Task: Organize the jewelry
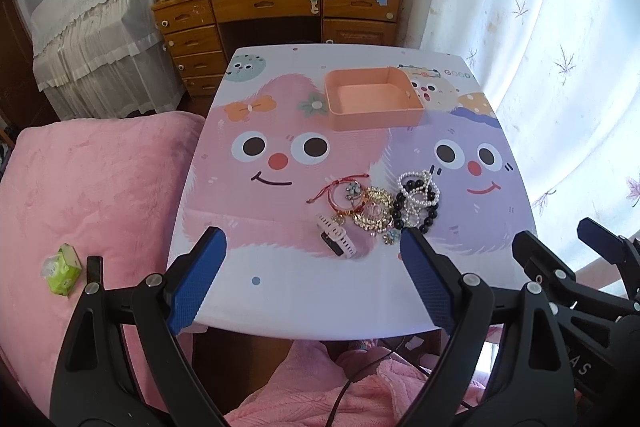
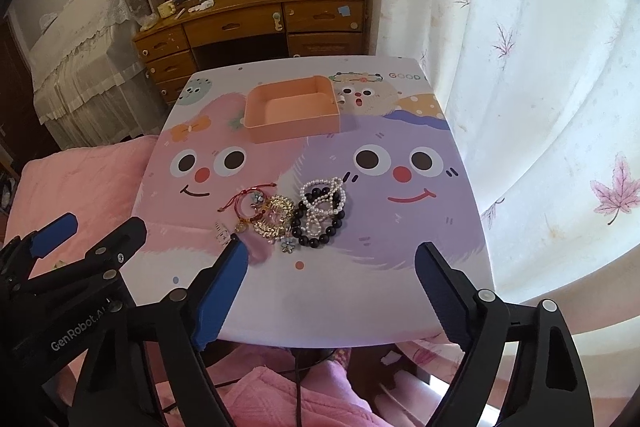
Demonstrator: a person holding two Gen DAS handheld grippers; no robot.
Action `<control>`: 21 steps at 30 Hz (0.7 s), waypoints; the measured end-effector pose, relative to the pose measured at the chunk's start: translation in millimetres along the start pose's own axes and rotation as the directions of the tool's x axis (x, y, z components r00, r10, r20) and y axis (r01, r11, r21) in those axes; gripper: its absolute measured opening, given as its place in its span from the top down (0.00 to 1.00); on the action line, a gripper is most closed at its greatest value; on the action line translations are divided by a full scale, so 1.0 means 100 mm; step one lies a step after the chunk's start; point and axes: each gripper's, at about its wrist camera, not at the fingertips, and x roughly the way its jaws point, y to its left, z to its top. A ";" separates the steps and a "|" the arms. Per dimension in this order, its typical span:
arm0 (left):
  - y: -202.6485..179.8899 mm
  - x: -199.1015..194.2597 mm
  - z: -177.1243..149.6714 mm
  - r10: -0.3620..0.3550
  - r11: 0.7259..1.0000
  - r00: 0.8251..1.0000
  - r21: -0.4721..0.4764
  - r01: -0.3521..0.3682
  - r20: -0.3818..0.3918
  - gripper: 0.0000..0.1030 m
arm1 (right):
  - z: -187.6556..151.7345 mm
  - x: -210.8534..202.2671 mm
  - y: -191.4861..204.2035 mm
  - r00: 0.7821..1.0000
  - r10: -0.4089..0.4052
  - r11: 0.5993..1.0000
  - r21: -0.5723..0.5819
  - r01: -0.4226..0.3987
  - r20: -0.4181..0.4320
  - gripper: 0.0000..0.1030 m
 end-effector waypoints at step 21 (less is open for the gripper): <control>0.29 0.30 -0.02 -0.103 0.992 0.994 0.064 0.104 -0.032 0.15 | -0.26 0.34 0.09 0.999 -0.025 0.991 0.135 0.021 0.028 0.37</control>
